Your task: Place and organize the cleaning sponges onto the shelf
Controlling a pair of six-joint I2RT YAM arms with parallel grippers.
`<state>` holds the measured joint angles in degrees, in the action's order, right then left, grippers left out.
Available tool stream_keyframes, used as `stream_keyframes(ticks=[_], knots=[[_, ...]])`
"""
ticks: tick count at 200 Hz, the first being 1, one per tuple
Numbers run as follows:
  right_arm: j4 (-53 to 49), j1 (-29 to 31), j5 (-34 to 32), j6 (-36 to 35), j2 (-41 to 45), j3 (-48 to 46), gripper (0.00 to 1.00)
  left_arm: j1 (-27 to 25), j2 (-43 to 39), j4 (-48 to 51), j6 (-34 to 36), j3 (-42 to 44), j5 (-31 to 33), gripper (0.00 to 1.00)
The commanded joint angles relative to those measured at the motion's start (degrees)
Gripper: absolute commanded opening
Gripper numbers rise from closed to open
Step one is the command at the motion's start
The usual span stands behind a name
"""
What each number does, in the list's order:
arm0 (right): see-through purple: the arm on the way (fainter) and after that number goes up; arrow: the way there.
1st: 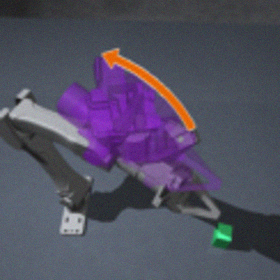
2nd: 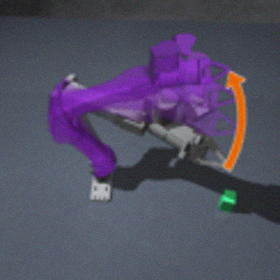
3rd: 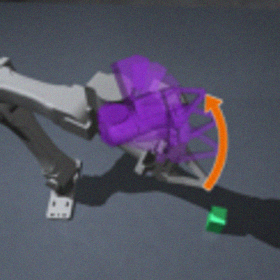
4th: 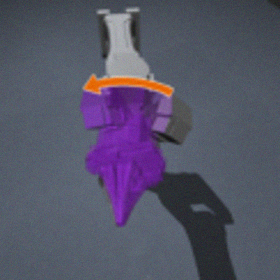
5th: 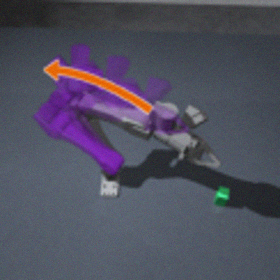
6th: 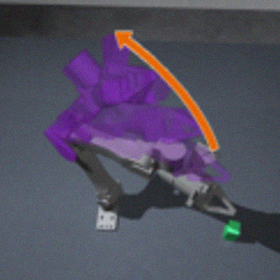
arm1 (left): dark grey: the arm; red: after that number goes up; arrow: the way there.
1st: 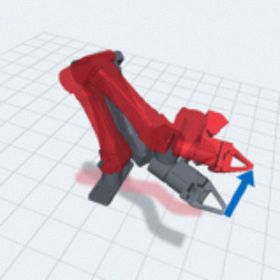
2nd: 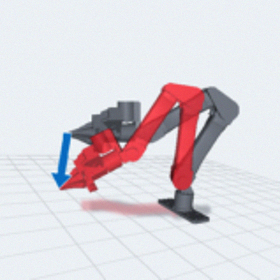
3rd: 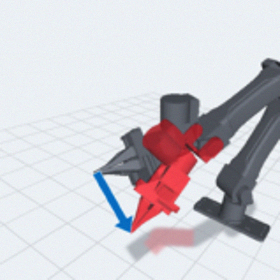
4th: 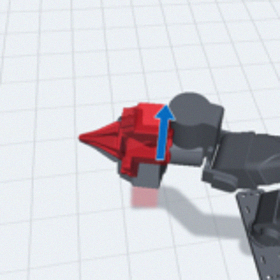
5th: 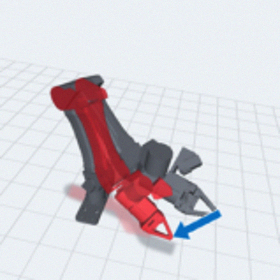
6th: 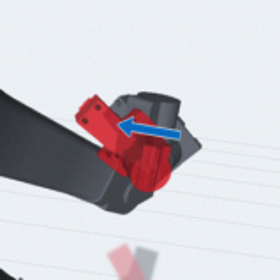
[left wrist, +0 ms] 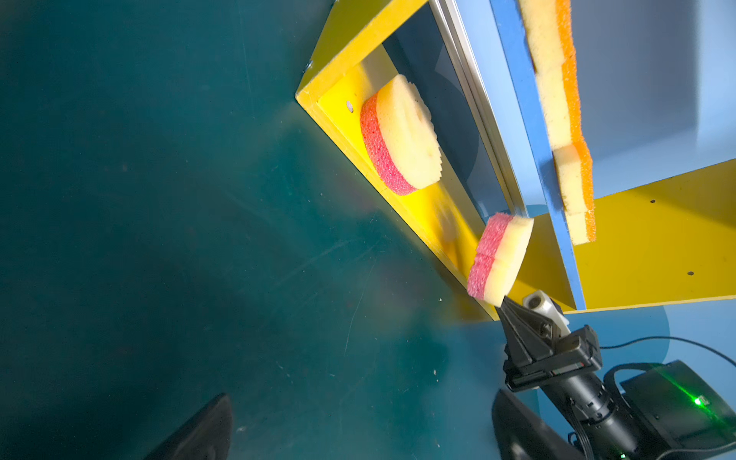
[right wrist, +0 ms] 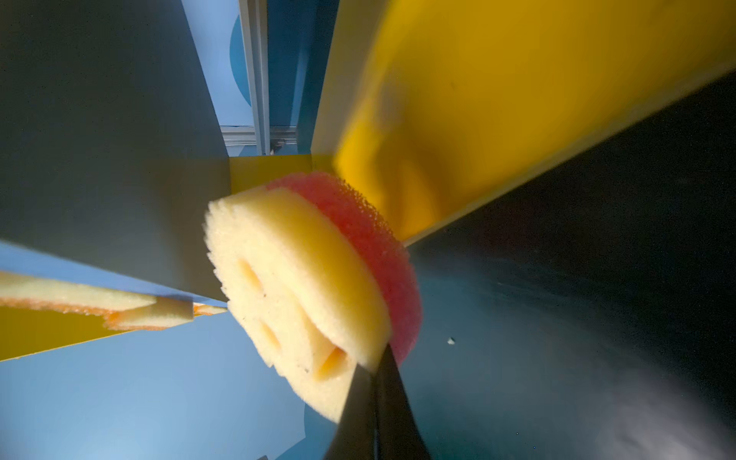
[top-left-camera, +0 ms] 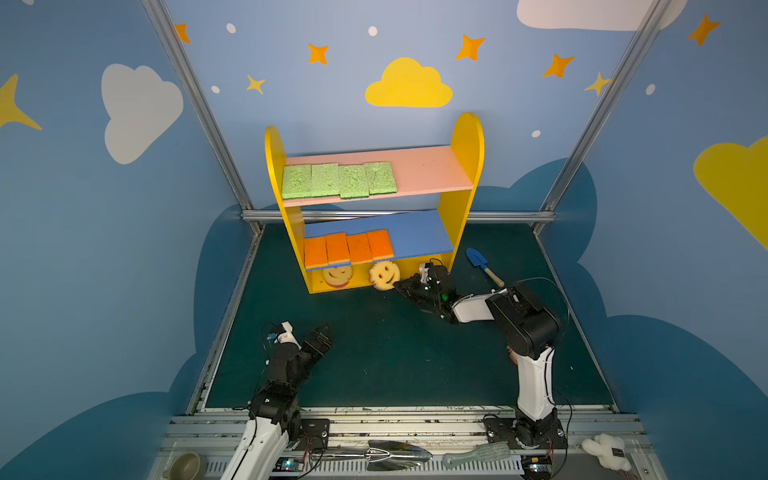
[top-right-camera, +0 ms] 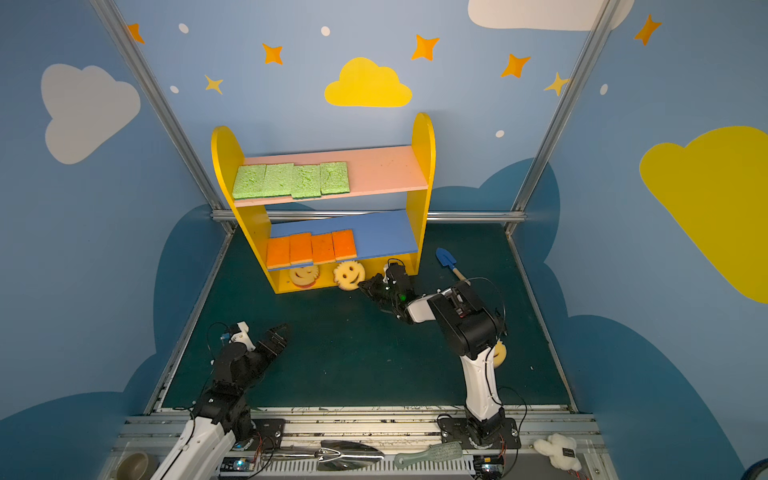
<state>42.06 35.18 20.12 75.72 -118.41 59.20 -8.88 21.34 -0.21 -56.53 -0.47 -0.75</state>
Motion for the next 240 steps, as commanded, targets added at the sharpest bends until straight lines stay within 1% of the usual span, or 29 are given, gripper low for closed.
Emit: stream_keyframes(ticks=[1, 96, 140, 173, 195, 240], knots=[[-0.01, 0.86, -0.52, 0.45, -2.33, 3.07, 0.0, 0.3, 0.18, 2.94, 1.25, 0.65, -2.09, 1.0], [0.06, 1.21, -0.08, 2.94, -11.37, 13.81, 0.0, 0.44, 0.59, 1.55, 1.69, 0.73, -2.41, 1.0], [-1.0, 1.3, -0.02, 3.25, -13.96, 17.95, 0.01, 0.45, 0.63, 1.28, 1.58, 0.73, -3.16, 0.99], [-2.07, 1.47, 0.1, 3.29, -15.33, 20.31, 0.03, 0.51, 0.54, 1.01, 1.5, 0.73, -3.12, 1.0], [-2.16, 1.47, 0.0, 3.29, -15.95, 21.02, 0.08, 0.54, 0.66, 1.09, 1.56, 0.73, -3.11, 1.0], [-2.24, 1.82, -0.13, 3.2, -16.58, 21.6, 0.32, 0.51, 0.98, 1.0, 1.68, 0.73, -2.93, 1.0]])
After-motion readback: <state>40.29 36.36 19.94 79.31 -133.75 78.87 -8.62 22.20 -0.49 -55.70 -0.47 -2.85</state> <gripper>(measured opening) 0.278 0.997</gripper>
